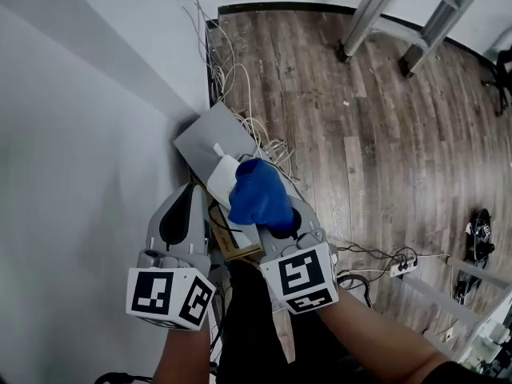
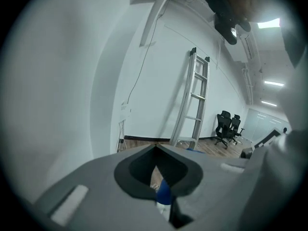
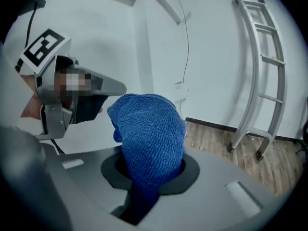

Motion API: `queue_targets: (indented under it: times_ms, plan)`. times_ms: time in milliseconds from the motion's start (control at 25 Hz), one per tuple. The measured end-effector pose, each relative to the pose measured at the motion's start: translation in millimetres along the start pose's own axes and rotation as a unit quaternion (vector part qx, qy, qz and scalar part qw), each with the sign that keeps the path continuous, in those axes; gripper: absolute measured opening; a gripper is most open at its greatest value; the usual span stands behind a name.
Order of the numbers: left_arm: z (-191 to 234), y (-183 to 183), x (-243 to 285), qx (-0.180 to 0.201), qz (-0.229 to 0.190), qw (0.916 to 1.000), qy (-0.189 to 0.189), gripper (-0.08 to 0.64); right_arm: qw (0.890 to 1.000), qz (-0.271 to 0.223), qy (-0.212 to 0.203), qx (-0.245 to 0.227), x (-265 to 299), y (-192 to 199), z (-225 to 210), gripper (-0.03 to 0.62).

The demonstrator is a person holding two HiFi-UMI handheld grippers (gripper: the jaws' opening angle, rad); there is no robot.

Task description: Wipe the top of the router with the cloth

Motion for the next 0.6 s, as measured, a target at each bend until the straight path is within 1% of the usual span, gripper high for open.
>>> queue_targets:
  times_ms: [120, 280, 440, 600]
  plan:
    - [-7.2, -53.9, -3.0, 0.024, -0.031, 0.9992, -0.009, 0.001, 0.998, -0.054, 0.0, -0.017, -21.8, -64.5, -16.7, 0.098]
    - [-13.8, -112.5, -18.4, 0.025, -0.069, 0.9971, -0.019, 0.001, 0.993, -0.113, 0.008, -0.025, -67.0, -148.6, -27.9, 0.098]
    - [-33.6, -181.9, -38.0, 0.04, -0.115, 0.9926, -0.005, 0.001, 0.982, -0.185, 0.011, -0.038, -114.4, -230.6, -29.5, 0.098]
    - [-57.1, -236.1, -70.3, 0.07, -0.154, 0.9854, 0.015, 0.001, 0.97, -0.236, 0.004, -0.06, -154.2, -284.7, -16.0, 0.098]
Point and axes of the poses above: the fingertips, and each gripper's own axes: x forward along the fingers, z to its left, y out of its underside, the point moved 8 cm from there along -x, backward along the fingers, and after that the axes turned 1 degree about -z, right-handed, at the moved point
